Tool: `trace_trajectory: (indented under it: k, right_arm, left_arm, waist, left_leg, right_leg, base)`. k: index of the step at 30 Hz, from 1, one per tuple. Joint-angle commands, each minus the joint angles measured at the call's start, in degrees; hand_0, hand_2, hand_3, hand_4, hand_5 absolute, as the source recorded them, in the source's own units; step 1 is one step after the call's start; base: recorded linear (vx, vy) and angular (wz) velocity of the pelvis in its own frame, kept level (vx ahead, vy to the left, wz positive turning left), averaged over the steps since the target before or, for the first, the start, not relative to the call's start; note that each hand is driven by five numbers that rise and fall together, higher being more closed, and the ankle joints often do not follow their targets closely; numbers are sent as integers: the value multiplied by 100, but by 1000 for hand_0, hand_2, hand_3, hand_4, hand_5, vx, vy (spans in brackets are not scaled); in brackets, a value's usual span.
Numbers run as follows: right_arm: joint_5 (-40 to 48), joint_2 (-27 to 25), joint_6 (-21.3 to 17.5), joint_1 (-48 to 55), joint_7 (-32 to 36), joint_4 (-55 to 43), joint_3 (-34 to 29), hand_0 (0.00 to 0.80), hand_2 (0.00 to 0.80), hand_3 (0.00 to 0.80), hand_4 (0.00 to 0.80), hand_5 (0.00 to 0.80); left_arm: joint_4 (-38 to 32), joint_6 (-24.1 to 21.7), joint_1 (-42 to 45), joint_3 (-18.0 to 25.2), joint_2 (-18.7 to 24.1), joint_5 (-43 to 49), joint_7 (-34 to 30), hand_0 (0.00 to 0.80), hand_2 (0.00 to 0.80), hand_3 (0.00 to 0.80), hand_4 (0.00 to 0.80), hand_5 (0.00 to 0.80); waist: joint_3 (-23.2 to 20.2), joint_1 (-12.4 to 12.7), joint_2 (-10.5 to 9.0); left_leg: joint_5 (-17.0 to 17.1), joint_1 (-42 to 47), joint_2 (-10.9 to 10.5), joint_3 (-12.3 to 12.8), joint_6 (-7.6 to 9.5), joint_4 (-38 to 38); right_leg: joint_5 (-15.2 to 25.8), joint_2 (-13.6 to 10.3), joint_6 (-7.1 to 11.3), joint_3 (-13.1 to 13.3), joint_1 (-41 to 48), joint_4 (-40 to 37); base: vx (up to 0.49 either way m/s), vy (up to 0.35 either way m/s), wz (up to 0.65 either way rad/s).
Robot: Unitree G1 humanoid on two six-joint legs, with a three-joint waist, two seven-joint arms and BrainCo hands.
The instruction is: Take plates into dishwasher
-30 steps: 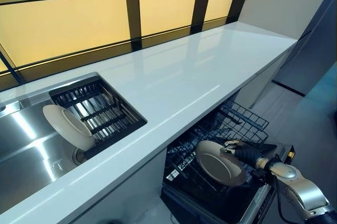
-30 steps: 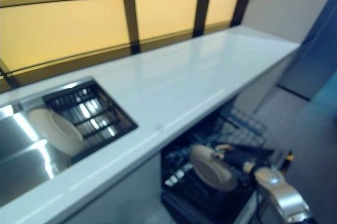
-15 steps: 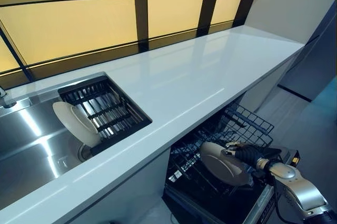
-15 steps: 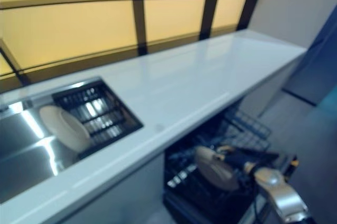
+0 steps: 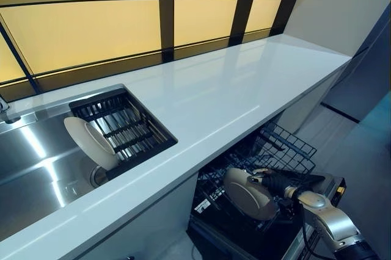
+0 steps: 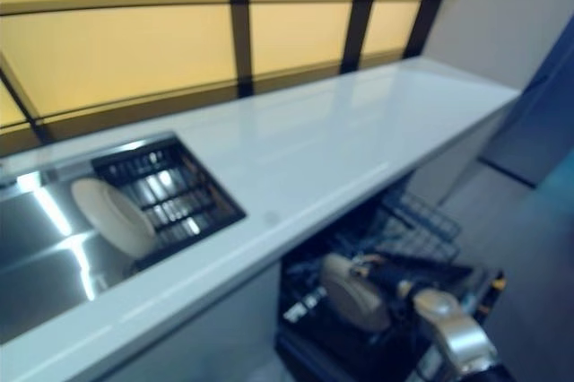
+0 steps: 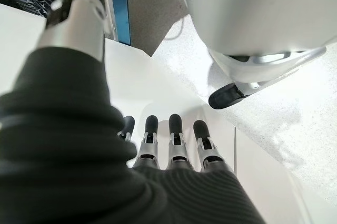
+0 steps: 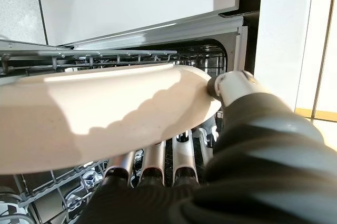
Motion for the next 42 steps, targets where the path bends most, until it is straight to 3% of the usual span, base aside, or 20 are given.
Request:
trace_trajectory:
  k: [1,27,42]
  right_arm:
    - [-51,76,-234,-457,-104,32,-76,800,800,800,800,800]
    - [-1361,451,-531,-618,-261,648,421,800,800,800,800,800]
    - [-1639,694,-542,-772,-607,821,653,800,800,800,800,800]
  left_arm:
    - [144,-41,-410,-210,38,119,-32,0,0,0,0,0]
    - [56,51,-445,-274,-33,201,-47,0,0,0,0,0]
    - [-47,169,-602,-387,-117,191,-39,0,0,0,0,0]
  waist:
    - [-8,168,-112]
    - [32,308,-82]
    - [96,333,-58]
  left_leg:
    - [2,-355,-190,154,185,-37]
    - [-8,-398,-252,37,212,-42]
    - [-23,-437,-261,-9,218,-42]
  right_leg:
    - [14,128,-263,-20,-163,382]
    - [10,114,-269,-69,-191,410]
    - [1,104,-271,-76,-247,429]
  base:
    - [0,0,0]
    - [1,2,2]
    - [0,0,0]
